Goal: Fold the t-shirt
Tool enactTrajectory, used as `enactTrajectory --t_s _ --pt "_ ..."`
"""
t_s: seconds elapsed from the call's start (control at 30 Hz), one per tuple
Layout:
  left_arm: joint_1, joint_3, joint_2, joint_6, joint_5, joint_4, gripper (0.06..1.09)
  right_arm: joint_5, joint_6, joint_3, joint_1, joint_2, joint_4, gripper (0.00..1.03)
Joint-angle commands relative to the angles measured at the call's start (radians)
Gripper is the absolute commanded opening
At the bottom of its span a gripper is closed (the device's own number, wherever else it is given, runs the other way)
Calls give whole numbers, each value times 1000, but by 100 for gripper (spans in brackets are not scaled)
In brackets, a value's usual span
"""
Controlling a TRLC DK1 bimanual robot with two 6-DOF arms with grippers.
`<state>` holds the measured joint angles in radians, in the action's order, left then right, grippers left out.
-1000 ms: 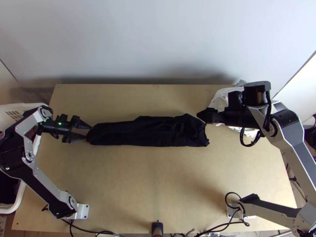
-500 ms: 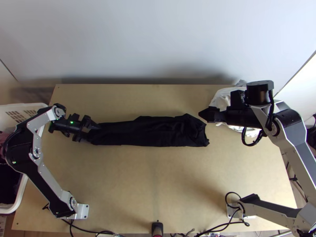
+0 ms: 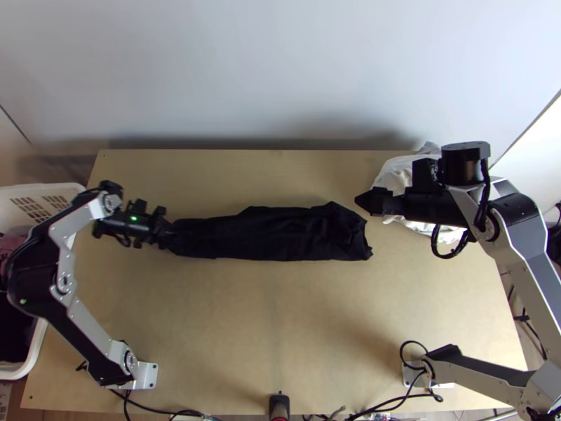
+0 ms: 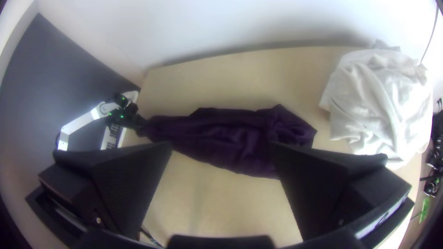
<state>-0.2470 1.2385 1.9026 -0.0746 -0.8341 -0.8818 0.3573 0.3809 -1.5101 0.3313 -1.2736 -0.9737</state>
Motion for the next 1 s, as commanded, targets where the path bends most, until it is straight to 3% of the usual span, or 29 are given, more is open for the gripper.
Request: enactTrajectory --t_s 0.0,0.23,0.33,0.63,0.97 --pt "-63 65 -96 105 12 -207 10 -1 -7 13 -3 -1 9 98" --pt "0 274 -191 105 33 -391 10 0 -10 79 -5 25 13 98" --pt "78 366 -192 53 39 -433 10 -1 -10 114 -8 49 21 98" --pt "388 486 -129 -100 171 -379 10 -1 -8 211 -17 122 79 98" --pt "575 631 13 -169 245 -373 10 -1 -7 220 -25 158 87 98"
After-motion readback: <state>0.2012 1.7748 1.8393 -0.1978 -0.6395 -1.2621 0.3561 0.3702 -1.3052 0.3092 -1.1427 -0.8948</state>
